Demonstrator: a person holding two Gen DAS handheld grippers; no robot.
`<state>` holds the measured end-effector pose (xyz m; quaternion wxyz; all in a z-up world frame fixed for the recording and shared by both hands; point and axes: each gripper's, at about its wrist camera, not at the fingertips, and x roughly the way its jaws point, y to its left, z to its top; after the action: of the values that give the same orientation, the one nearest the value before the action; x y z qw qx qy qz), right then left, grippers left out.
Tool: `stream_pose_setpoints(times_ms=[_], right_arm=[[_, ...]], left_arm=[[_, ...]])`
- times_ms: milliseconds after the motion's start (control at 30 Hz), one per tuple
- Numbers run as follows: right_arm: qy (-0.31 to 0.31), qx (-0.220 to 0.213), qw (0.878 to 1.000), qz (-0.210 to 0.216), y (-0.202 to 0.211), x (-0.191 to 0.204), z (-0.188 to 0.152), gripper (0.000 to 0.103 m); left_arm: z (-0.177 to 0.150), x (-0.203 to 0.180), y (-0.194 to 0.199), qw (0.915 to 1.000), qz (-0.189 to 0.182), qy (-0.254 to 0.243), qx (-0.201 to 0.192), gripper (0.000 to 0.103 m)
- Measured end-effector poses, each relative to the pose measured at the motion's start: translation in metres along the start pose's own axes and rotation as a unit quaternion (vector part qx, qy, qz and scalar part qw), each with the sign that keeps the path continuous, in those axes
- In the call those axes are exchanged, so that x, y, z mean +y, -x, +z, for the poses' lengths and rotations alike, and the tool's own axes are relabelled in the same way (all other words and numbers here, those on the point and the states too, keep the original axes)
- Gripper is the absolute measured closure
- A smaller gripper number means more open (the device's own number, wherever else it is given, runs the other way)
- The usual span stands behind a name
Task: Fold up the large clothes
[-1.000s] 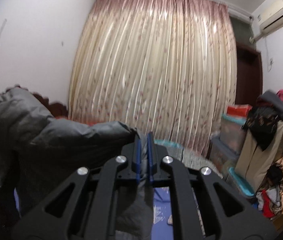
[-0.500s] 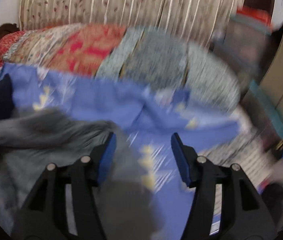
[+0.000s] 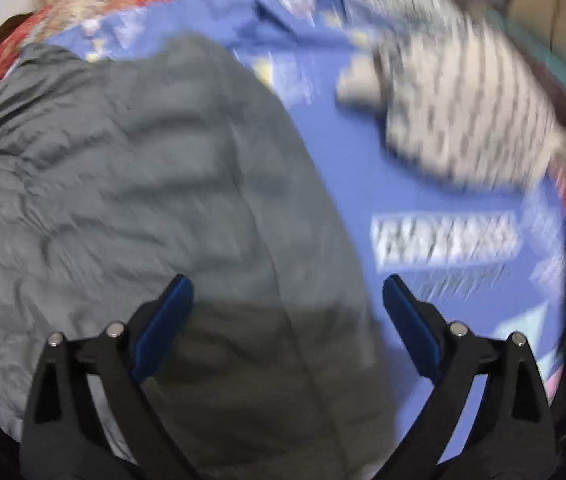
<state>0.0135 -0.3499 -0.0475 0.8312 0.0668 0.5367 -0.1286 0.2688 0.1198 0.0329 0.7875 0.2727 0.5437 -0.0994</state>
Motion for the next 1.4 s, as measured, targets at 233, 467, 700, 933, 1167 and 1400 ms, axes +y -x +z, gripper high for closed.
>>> stream_pose_setpoints(times_ms=[233,467,700,933,1167,1400], right_arm=[[-0.095,-0.109,0.97,-0.198,0.062,-0.079,0.014,0.1],[-0.128,-0.107,0.964,-0.208,0.117,-0.123,-0.025,0.04],[-0.014,-0.154,0.986,0.062,0.133,0.023,0.007,0.032],[0.094,-0.058,0.935,0.338,0.109,0.239,0.033,0.032],[0.163,0.094,0.903,0.387,0.069,0.378,-0.053,0.064],[0.286,-0.012,0.912,0.296,0.15,0.334,0.056,0.099]], left_arm=[[0.083,0.004,0.002,0.9985,0.006,0.052,0.015,0.056],[0.101,-0.037,-0.027,0.9938,0.08,-0.058,0.049,0.036],[0.09,-0.057,-0.06,0.9902,0.075,-0.086,0.081,0.035],[0.108,-0.002,-0.009,0.9976,-0.041,0.029,0.048,0.032],[0.104,0.008,-0.012,0.9963,-0.048,0.041,0.058,0.021],[0.108,0.02,-0.047,0.9952,-0.016,0.056,0.079,0.021]])
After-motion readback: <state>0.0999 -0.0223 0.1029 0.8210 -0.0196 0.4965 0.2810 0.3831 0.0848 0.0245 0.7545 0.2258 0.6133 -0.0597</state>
